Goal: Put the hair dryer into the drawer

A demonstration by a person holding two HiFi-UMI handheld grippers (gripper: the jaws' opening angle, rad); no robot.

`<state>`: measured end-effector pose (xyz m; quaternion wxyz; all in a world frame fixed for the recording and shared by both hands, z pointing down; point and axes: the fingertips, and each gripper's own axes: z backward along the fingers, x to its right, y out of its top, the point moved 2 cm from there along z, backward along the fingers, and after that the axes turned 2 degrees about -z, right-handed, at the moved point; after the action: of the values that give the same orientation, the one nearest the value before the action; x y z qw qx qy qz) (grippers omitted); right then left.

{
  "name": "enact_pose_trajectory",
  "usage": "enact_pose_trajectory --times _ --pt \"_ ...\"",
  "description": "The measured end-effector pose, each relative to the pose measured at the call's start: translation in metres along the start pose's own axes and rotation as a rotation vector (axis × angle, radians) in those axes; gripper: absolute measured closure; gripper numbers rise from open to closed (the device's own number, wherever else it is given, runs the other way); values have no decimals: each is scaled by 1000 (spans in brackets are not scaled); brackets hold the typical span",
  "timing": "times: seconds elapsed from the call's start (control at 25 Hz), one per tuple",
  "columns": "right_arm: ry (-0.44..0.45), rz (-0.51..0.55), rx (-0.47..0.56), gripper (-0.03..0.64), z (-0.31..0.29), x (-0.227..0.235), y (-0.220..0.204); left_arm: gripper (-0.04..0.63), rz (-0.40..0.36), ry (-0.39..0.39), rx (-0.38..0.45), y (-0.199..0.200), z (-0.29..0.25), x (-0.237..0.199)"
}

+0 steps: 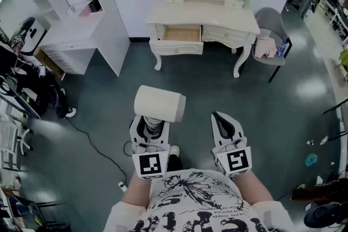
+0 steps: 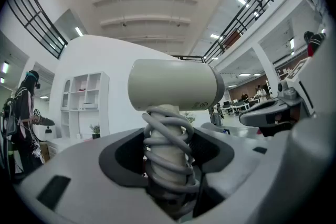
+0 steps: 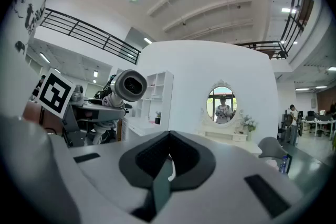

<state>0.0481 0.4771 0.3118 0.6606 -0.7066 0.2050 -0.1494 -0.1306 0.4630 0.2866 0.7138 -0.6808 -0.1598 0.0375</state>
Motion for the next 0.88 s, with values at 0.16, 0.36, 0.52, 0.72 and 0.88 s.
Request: enact_pose_trajectory --times 0.16,0.36,0.52,0.72,0.88 --pt "2 -1 -6 601 -2 0 -2 338 8 1 0 -1 -2 -1" --pt "-16 -35 -17 601 -7 2 -9 337 24 0 -12 -8 -5 -3" --pt "-30 -43 -23 600 -20 2 -15 338 48 -5 -26 -19 -15 -13" --pt "-40 -38 -32 600 -58 3 -16 337 46 -20 -41 -35 -40 -39" --pt "-55 -32 -35 600 -103 3 -11 338 60 -44 8 -34 -71 -71"
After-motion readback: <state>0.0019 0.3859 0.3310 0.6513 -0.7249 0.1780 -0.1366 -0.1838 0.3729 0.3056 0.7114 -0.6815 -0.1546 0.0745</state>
